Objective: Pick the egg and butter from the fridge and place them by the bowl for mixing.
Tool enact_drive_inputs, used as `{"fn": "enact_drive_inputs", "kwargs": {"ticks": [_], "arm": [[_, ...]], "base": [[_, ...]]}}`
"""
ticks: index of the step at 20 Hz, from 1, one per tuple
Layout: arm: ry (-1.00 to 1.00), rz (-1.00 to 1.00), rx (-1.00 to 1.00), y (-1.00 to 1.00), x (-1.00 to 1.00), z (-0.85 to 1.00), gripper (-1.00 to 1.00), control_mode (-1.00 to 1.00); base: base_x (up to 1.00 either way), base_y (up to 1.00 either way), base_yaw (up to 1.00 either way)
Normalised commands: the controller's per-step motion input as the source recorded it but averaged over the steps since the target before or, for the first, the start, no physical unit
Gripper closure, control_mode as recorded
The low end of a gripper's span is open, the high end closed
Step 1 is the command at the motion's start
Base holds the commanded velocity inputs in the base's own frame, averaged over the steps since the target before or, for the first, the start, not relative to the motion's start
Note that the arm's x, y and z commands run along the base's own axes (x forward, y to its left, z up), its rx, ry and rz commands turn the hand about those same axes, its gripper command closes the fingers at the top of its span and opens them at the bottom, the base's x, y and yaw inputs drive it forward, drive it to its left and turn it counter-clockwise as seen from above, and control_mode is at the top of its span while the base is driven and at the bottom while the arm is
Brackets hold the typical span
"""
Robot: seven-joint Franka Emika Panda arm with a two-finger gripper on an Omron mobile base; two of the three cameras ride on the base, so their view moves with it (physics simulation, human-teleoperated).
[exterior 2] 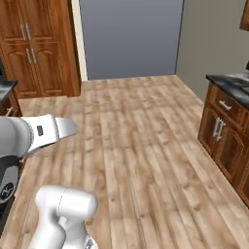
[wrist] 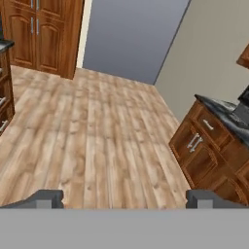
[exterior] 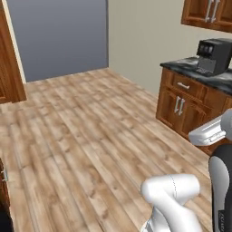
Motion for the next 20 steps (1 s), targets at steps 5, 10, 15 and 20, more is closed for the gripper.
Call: {"fn": "enact_drive_inputs", "kwargs": {"ticks": [5, 10, 15, 20], "arm": [[0.00, 0.00, 0.00, 0.00, 0.00, 0.00, -1.00, 1.00], [0.00, 0.00, 0.00, 0.00, 0.00, 0.00, -1.00, 1.00], [0.00, 0.00, 0.00, 0.00, 0.00, 0.00, -1.00, 1.00], [0.00, 0.00, 0.00, 0.00, 0.00, 0.00, -1.00, 1.00]], "base": [[1.00, 0.07, 0.23], [1.00, 0.01, 0.26], [1.00, 0.01, 0.20], [1.00, 0.05, 0.15]]}}
